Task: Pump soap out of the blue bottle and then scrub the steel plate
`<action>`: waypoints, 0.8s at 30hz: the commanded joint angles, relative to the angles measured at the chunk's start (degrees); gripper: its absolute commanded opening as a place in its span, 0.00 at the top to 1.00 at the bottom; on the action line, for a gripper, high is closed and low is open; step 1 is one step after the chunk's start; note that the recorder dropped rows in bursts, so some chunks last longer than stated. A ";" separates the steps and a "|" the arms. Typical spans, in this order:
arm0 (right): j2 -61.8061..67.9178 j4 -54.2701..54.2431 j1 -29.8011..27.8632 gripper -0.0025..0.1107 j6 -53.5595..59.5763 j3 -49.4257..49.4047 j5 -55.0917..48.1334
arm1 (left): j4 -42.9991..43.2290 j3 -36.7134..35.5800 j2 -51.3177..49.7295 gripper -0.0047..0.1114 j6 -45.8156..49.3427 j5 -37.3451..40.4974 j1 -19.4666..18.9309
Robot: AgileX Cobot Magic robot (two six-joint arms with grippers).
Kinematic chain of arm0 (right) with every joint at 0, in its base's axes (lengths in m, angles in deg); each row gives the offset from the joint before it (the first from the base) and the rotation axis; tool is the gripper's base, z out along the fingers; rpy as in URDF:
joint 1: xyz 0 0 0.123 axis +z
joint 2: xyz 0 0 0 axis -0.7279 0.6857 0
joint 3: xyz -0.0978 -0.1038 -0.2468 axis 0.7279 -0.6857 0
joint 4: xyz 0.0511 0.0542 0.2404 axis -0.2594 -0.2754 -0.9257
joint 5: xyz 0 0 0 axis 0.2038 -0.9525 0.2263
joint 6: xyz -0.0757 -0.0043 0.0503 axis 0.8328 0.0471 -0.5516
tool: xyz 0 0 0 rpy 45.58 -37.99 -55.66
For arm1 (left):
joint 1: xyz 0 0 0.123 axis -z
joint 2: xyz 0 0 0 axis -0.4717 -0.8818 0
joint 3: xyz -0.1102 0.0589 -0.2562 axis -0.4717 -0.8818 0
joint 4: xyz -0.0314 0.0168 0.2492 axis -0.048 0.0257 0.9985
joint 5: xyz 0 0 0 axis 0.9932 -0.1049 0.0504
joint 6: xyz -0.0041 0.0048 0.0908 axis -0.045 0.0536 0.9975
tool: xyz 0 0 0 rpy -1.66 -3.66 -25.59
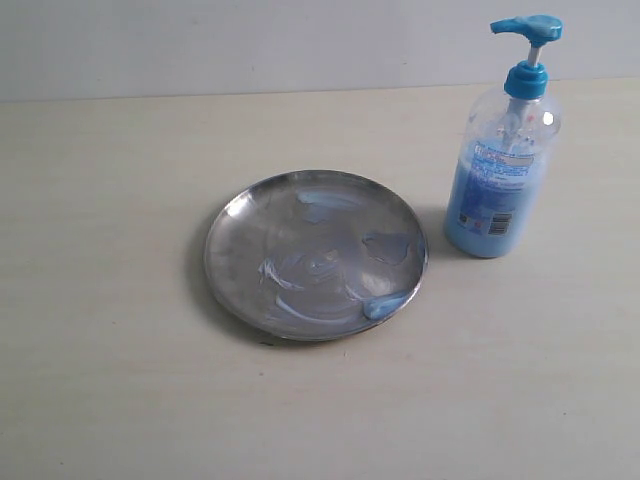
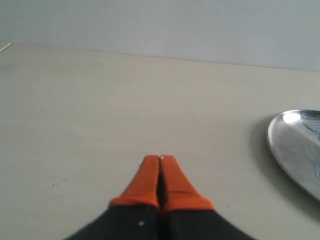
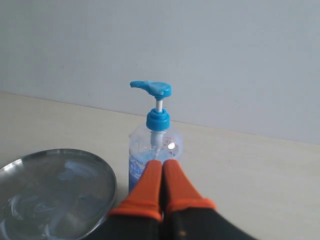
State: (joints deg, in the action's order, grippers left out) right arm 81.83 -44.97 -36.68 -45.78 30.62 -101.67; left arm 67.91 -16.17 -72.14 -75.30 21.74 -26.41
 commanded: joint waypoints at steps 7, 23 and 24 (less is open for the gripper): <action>-0.17 -0.35 -0.01 0.98 -0.03 -0.19 0.86 | 0.00 -0.17 0.35 0.96 -0.07 0.16 -0.02; -4.99 6.58 -0.01 0.98 -12.71 -9.79 3.38 | 0.00 -0.17 0.35 0.96 0.06 0.15 -0.02; -7.04 8.65 -0.14 0.98 -15.61 -12.30 3.61 | 0.00 -0.17 0.35 0.96 0.06 0.15 -0.02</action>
State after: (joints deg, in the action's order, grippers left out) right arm 77.12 -39.17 -36.68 -57.25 21.33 -99.57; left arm 67.91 -16.17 -72.14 -75.30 22.12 -26.41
